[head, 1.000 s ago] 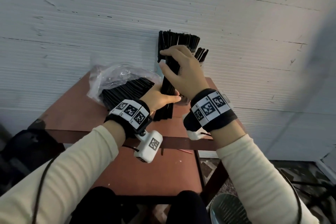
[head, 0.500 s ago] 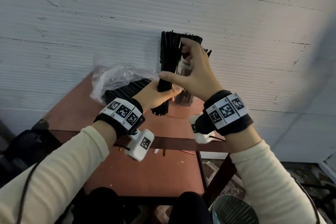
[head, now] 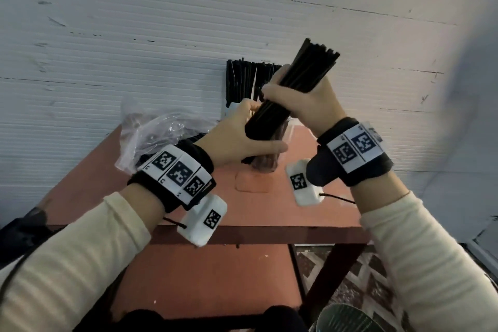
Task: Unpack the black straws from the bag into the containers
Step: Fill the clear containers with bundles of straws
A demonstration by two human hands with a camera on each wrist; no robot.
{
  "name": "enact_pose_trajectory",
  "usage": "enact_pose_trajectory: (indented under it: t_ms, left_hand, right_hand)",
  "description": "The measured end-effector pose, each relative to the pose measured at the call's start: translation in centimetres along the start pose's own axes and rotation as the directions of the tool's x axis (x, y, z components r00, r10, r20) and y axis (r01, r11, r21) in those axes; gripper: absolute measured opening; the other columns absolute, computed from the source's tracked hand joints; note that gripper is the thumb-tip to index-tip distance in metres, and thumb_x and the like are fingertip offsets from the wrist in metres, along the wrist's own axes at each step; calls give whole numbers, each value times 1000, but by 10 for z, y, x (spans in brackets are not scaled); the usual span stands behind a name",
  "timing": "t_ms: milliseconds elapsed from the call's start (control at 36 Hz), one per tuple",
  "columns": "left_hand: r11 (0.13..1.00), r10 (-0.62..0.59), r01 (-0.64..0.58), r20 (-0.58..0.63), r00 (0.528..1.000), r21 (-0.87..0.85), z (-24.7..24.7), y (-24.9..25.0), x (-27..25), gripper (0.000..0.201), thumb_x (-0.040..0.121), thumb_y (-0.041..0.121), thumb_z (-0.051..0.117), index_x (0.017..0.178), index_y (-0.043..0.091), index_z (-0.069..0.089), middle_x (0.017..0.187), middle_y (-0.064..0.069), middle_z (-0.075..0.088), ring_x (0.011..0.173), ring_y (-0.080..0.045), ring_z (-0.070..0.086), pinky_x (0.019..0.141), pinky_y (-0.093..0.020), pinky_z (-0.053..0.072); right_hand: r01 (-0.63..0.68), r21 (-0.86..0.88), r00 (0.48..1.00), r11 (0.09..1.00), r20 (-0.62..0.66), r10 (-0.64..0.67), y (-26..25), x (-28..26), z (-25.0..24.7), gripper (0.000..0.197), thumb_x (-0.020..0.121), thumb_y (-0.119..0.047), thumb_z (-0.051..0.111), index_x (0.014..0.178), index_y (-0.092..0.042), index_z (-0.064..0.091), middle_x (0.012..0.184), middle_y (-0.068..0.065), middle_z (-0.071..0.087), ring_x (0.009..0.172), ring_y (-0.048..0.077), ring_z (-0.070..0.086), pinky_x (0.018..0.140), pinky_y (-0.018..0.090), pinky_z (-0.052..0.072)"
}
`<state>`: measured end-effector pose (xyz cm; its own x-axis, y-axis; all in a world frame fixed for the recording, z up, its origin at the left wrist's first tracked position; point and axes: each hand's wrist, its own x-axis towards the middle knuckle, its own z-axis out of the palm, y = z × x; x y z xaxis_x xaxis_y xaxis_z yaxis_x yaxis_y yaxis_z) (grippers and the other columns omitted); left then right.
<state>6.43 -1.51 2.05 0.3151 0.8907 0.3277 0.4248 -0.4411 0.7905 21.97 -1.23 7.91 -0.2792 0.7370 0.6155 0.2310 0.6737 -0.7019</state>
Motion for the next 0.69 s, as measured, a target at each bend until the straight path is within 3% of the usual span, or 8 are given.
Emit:
enact_pose_trajectory:
  t_ms: [111,222,278,333,417,528,611,694]
  left_hand:
    - [992,6,-36,-241,971,-121,7,-7,31,104,62,40,90,138,25,19,123,-5,48,112,-9,52,84,-15,42]
    - [985,-144,127,-157,977,-117,9,-16,64,137,53,54,89,149,30,-5,149,-9,30,137,-17,33,112,-36,32]
    - [982,-187,184,-78,979,-39,8,-18,75,151,42,66,86,150,31,-14,157,-7,23,143,-20,27,117,-46,29]
    - [978,-206,206,-7,978,-35,8,-21,83,148,51,54,90,151,29,-15,159,-5,21,143,-20,29,117,-45,29]
    - [976,-215,216,24,976,-31,9,-31,91,129,65,34,89,153,25,-5,153,-3,33,132,-19,43,113,-40,36]
    - [982,-189,189,20,982,-16,9,-40,94,108,70,33,86,150,17,17,143,5,43,123,-11,46,106,-31,38]
    - [987,-158,158,33,987,-20,8,-41,95,99,70,30,86,147,16,24,131,10,47,119,-9,48,99,-28,41]
    - [989,-147,147,24,989,-9,8,-45,97,97,69,32,87,144,16,26,127,11,48,120,-11,50,103,-31,43]
  right_hand:
    - [-11,87,974,996,-226,31,-4,31,-32,15,78,-12,66,65,-12,57,63,1,55,51,9,50,44,18,35]
    - [-63,110,938,992,-333,97,3,57,-54,18,76,-14,67,62,-17,55,67,6,57,53,16,48,44,21,31]
    - [-100,88,930,991,-346,125,8,69,-62,16,75,-14,67,64,-15,55,64,4,57,53,16,48,45,22,31]
    - [-146,64,924,987,-347,159,14,78,-66,15,72,-16,67,65,-14,55,64,3,56,54,18,47,45,22,30]
    - [-226,15,918,974,-332,218,25,91,-72,13,72,-16,67,66,-14,56,67,6,57,63,22,49,48,25,30]
    - [-326,-84,922,942,-247,298,40,105,-74,14,75,-17,68,69,-12,57,66,5,60,68,24,45,48,25,29]
    - [-385,-177,922,906,-113,370,50,110,-68,19,73,-24,70,72,-11,56,72,12,52,59,21,38,46,25,25]
    - [-430,-247,895,868,10,446,60,111,-60,31,70,-31,77,64,-16,51,64,10,43,49,15,35,43,23,25]
